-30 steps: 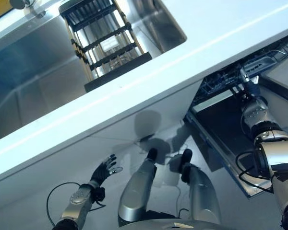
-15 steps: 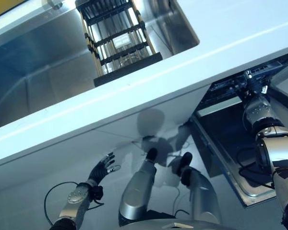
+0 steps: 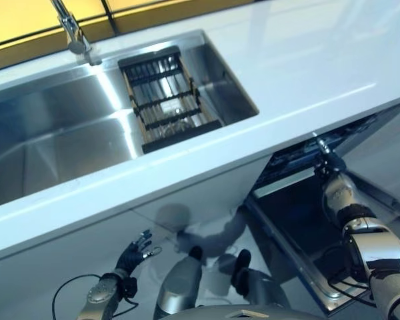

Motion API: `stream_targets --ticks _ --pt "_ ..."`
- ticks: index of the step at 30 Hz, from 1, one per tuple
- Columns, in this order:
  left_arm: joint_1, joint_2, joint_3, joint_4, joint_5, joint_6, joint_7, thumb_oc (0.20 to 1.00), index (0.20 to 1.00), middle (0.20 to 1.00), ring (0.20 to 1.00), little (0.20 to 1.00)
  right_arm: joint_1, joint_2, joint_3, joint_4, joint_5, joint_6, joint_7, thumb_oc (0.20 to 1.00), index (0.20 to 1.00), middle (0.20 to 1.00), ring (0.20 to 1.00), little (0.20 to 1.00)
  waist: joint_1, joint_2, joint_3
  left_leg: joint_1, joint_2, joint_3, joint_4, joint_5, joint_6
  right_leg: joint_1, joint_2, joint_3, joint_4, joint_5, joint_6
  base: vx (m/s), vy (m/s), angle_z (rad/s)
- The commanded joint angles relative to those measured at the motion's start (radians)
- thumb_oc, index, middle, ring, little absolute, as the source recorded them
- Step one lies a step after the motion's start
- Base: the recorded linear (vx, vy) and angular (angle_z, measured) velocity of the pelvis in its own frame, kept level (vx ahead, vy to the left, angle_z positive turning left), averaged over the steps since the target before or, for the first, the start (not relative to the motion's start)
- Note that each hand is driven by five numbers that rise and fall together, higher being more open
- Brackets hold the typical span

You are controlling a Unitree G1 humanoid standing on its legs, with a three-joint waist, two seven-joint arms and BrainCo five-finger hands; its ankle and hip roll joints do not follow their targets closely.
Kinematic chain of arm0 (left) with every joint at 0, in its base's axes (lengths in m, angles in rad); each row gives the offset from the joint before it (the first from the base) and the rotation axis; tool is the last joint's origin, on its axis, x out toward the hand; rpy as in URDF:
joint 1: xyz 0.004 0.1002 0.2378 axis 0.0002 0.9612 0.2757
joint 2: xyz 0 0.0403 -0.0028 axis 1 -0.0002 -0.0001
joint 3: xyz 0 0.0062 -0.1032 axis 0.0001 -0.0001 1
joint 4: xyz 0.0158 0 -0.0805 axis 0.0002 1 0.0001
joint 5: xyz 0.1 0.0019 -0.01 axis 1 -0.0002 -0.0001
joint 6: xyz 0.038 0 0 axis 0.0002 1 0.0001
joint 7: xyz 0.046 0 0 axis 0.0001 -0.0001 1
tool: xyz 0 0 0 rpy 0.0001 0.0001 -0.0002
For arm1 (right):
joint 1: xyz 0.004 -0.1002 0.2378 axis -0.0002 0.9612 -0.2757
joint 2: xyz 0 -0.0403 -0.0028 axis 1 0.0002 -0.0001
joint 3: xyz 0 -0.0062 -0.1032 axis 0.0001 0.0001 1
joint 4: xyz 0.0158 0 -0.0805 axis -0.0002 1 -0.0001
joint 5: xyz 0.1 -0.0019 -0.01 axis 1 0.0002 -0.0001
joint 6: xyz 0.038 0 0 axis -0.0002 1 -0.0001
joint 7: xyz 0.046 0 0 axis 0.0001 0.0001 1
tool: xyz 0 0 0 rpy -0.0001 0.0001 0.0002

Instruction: Pick up plates and place into dishwasher.

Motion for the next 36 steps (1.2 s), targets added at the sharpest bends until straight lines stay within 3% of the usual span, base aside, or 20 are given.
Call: stream_targets --ticks 1,6,14,24,30,36 --pt "0.06 -0.015 0.025 -0.008 0.04 -0.042 0.023 1.0 1.0 1.0 1.0 1.0 -0.004 -0.052 -0.025 -0.066 -0.042 -0.035 -0.052 1.0 1.0 1.0 1.0 1.0 -0.008 -0.027 -0.052 -0.038 -0.04 0.072 -0.007 0.055 0.077 0.164 0.003 0.033 -0.042 -0.044 0.011 0.06 0.076 -0.15" --pt "0.066 -0.014 0.043 -0.023 0.029 -0.024 0.033 1.0 1.0 1.0 1.0 1.0 0.016 -0.077 -0.043 -0.032 -0.041 0.02 -0.038 1.0 1.0 1.0 1.0 1.0 -0.018 -0.037 -0.09 0.01 -0.037 0.087 -0.03 0.046 0.087 0.194 0.006 0.056 -0.057 -0.036 0.019 0.03 0.077 -0.17" --pt "0.068 -0.025 0.067 -0.051 0.006 -0.032 0.044 1.0 1.0 1.0 1.0 1.0 0.072 -0.082 -0.045 -0.103 -0.111 0.001 -0.056 1.0 1.0 1.0 1.0 1.0 -0.058 -0.05 -0.124 0.073 -0.036 0.122 -0.089 0.041 0.101 0.211 0.006 0.09 -0.092 -0.01 0.036 -0.03 0.067 -0.07" --pt "0.049 -0.029 0.089 -0.062 -0.024 -0.043 0.034 1.0 1.0 1.0 1.0 1.0 0.214 -0.121 -0.03 -0.24 -0.385 -0.087 -0.146 1.0 1.0 1.0 1.0 1.0 -0.125 -0.059 -0.145 0.106 -0.039 0.186 -0.119 0.027 0.118 0.192 0.006 0.149 -0.118 0.034 0.067 -0.08 0.047 -0.21" --pt "0.04 -0.029 0.108 -0.072 -0.016 -0.035 0.033 1.0 1.0 1.0 1.0 1.0 0.35 -0.173 0.009 -0.546 -0.682 -0.142 -0.293 1.0 1.0 1.0 1.0 1.0 -0.189 -0.065 -0.137 0.103 -0.047 0.23 -0.108 0.012 0.134 0.152 -0.004 0.19 -0.103 0.064 0.093 -0.11 0.035 -0.22" --pt "0.018 -0.026 0.092 -0.078 -0.008 -0.028 0.029 1.0 1.0 1.0 1.0 1.0 0.452 -0.199 -0.072 -0.558 -0.696 -0.154 -0.327 1.0 1.0 1.0 1.0 1.0 -0.236 -0.068 -0.129 0.086 -0.06 0.266 -0.084 -0.019 0.15 0.089 -0.016 0.224 -0.088 0.104 0.126 -0.1 0.034 -0.25"
